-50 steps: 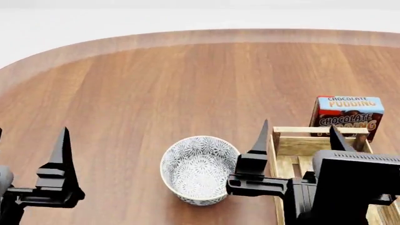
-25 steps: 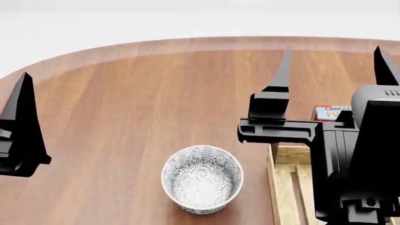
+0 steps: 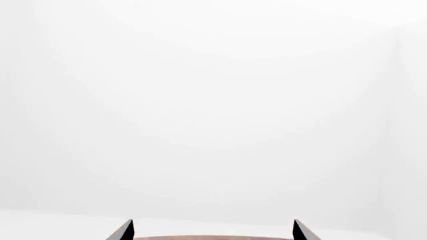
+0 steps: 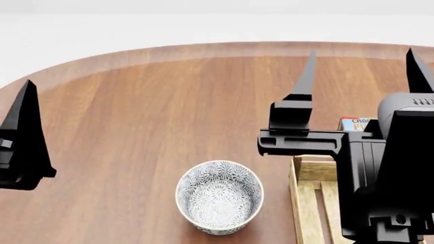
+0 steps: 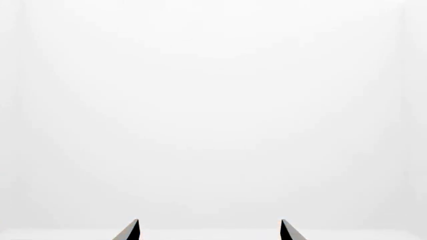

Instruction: Pick up the bowl on the left and put it in the tray.

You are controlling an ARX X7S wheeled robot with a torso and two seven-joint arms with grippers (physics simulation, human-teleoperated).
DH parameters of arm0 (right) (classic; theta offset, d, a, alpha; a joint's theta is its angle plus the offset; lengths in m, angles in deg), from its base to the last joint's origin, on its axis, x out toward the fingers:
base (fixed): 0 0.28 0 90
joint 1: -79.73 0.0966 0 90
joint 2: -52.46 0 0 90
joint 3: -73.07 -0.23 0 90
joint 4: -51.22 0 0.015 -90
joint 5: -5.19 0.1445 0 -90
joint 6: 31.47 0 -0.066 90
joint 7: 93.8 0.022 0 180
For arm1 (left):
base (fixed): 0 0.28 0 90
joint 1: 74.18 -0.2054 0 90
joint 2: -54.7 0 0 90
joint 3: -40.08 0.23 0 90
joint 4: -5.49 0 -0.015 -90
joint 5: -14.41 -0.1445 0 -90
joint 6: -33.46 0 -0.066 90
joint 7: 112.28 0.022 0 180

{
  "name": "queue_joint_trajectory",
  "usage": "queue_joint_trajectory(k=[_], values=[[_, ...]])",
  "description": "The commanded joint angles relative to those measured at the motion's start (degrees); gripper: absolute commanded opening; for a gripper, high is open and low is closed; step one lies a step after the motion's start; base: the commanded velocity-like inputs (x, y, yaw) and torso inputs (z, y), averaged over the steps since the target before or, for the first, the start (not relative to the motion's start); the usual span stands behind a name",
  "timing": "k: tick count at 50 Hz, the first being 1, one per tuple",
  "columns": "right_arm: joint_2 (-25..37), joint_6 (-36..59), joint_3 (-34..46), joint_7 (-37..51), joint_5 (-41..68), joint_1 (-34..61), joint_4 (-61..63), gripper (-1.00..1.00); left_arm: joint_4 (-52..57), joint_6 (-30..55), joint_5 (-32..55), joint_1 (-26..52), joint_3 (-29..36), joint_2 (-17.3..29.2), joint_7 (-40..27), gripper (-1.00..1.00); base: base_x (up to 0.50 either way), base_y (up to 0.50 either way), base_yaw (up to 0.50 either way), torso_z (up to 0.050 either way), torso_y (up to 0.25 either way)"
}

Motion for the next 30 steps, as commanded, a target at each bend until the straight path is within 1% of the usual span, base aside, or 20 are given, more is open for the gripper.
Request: queue_joint_trajectory(k=[1, 3, 4, 13, 30], values=[[0.67, -1.65, 1.22, -0.14, -0.90, -0.91, -0.22, 1.00, -1.19, -2.98, -1.78, -1.08, 0.74, 0.24, 0.90, 1.00, 0.00, 0.00, 0.00, 0.000, 0.000], [0.71, -1.77, 1.19, -0.20, -0.78, -0.99, -0.26, 1.00, -1.09, -2.75, -0.93, -1.04, 0.11, 0.14, 0.62, 1.00, 0.00, 0.00, 0.00, 0.000, -0.082], [0.72, -1.99, 1.21, -0.23, -0.84, -1.17, -0.26, 1.00, -1.00, -3.21, -2.57, -1.09, 1.16, 0.56, 0.47, 1.00, 0.00, 0.00, 0.00, 0.001, -0.250], [0.97, -2.88, 1.10, -0.13, -0.98, -1.81, -0.41, 1.00, -1.13, -4.75, -3.65, -1.99, 1.99, 0.74, 0.65, 1.00, 0.00, 0.00, 0.00, 0.001, -0.250], [1.17, -3.39, 1.27, 0.27, -0.62, -2.04, -0.72, 1.00, -1.44, -5.78, -2.99, -1.62, 2.67, 2.21, -1.10, 1.00, 0.00, 0.00, 0.00, 0.001, -0.250]])
